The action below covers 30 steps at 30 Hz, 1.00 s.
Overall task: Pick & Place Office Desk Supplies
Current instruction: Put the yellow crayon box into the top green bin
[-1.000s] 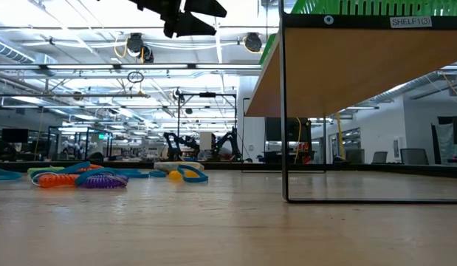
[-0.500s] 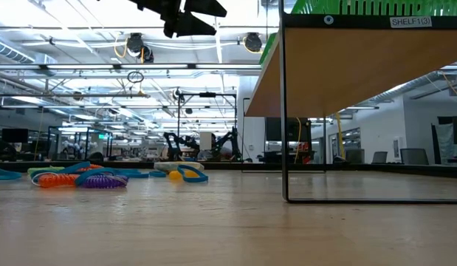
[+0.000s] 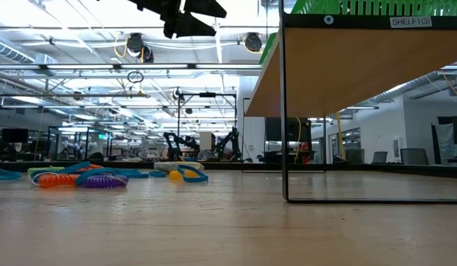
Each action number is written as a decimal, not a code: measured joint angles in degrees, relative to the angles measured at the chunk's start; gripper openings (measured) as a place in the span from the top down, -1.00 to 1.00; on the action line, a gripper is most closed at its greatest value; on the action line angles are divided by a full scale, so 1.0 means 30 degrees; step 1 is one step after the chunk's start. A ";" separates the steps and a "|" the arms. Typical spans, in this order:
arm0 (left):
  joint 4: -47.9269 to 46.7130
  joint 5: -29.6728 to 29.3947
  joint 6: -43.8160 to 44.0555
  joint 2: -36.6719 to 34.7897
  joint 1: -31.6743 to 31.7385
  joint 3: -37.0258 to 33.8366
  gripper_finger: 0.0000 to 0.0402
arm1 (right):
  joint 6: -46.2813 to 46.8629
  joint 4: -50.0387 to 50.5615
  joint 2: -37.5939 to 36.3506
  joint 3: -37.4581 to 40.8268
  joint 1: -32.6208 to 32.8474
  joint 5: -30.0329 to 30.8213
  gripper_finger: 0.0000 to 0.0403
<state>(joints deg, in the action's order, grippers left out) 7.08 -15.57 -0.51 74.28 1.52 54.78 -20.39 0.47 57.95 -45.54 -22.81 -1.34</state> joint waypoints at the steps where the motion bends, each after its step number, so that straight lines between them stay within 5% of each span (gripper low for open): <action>1: -0.0011 0.0000 0.0000 0.0000 0.0000 0.0000 -0.80 | 0.0073 0.0345 -0.0138 0.0000 0.0000 0.0005 0.49; 20: -0.0011 0.0000 -0.0217 0.0000 0.0000 0.0000 -0.80 | 0.0543 0.1522 -0.0050 -0.0015 0.0007 -0.0103 0.47; 30: -0.0011 0.0000 -0.0219 0.0000 0.0000 0.0000 -0.80 | 0.0541 0.1508 -0.0050 -0.0015 0.0007 -0.0126 0.11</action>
<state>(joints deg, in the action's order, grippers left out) 7.05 -15.57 -1.17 74.28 1.52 54.78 -18.77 4.99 57.80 -45.58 -22.79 -1.72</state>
